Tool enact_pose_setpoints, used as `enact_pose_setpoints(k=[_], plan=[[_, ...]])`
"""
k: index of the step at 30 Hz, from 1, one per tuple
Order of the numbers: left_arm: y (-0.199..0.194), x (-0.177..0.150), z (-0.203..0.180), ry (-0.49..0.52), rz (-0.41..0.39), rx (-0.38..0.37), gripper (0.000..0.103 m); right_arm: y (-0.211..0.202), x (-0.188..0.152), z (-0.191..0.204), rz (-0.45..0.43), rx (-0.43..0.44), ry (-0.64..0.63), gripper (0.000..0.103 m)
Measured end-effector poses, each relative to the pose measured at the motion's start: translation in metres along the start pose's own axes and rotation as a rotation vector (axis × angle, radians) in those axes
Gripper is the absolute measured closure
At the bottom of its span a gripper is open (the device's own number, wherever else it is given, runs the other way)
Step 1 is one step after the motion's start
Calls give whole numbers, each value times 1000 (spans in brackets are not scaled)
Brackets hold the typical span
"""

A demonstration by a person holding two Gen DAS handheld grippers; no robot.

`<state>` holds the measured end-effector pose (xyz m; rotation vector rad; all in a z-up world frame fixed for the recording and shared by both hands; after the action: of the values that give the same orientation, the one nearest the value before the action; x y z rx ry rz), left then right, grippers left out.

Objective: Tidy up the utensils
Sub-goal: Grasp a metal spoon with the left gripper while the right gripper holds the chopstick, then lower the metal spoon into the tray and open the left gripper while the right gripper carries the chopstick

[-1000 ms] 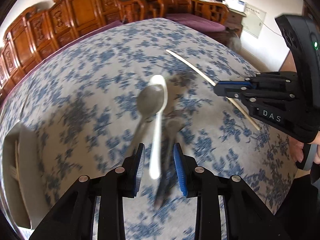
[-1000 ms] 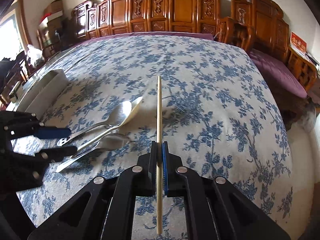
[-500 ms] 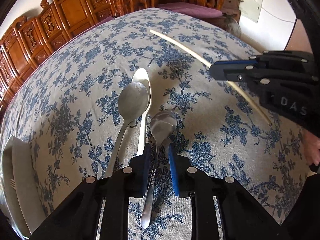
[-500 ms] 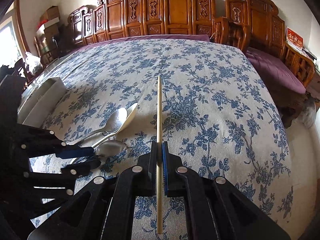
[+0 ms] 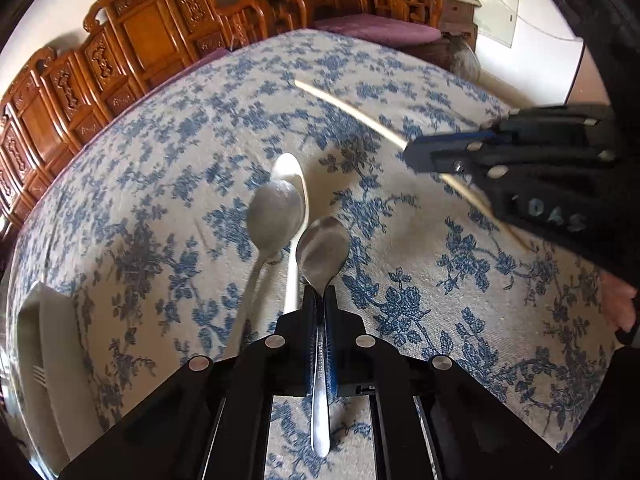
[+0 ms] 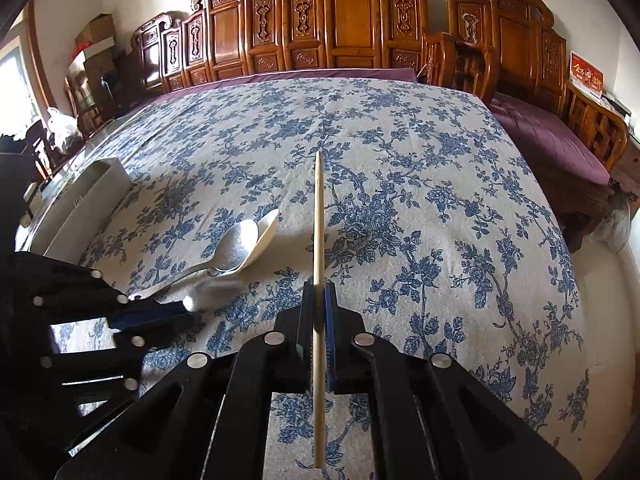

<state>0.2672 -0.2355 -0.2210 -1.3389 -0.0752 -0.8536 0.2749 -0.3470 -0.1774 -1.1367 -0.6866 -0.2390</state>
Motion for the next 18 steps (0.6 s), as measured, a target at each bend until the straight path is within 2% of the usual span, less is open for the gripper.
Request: enact_pose_setpoints(k=[6,18], plan=[[-26,-1,24,-59,-50,12,99,-3,7,7,-24,18,39,97],[-77,-9,72,-174,-156,17,100,-1,13,43,-41,46,11,97]])
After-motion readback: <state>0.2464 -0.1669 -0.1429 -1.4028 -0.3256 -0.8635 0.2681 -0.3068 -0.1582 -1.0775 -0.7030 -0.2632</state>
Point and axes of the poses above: each gripper's, at about its wrist camera, not at the fingertips, and y roughly the way its jaws point, z to its left, x to its top, the point moved 1 cm from there along y, roughly the way its jaws point, and after that the axes turned 10 degrees about x, right-handed, at the moved point
